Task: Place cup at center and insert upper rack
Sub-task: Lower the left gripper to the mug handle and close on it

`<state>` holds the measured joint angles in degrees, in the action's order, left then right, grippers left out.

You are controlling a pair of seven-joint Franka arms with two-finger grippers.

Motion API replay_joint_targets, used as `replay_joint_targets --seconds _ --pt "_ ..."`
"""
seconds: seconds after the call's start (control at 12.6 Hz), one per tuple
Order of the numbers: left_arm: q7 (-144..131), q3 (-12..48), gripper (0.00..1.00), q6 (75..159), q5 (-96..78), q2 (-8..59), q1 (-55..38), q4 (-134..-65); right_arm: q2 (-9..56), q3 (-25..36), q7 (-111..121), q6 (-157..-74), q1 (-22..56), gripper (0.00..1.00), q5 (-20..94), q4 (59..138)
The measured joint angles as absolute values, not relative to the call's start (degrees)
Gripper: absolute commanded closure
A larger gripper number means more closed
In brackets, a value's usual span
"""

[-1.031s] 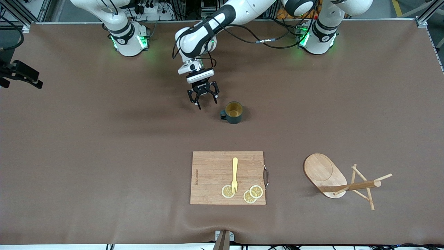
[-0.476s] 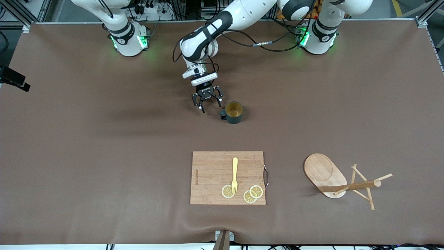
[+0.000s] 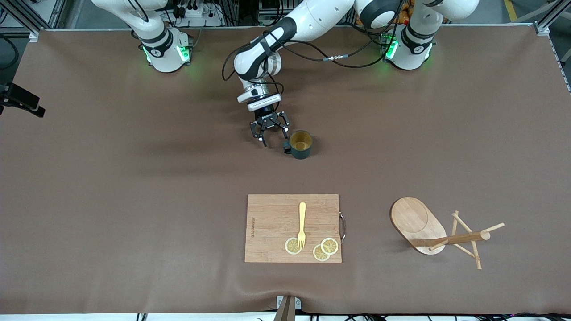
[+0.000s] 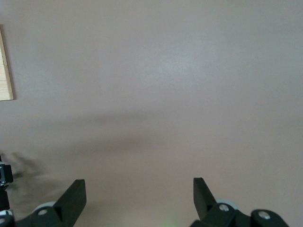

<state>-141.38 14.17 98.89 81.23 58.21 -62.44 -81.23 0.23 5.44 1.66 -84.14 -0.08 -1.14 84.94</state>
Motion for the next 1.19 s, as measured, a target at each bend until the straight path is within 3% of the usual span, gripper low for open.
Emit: replay_joint_targets --seconds 0.16,1.19 --pt "-141.4 14.12 0.18 98.89 82.06 58.31 -62.44 -81.22 0.21 5.38 1.68 -83.92 -0.02 0.0 -1.14 83.97" --pt "-141.43 12.76 0.26 98.86 83.67 59.5 -62.47 -81.24 0.23 5.35 1.71 -83.25 0.0 0.0 -1.14 83.67"
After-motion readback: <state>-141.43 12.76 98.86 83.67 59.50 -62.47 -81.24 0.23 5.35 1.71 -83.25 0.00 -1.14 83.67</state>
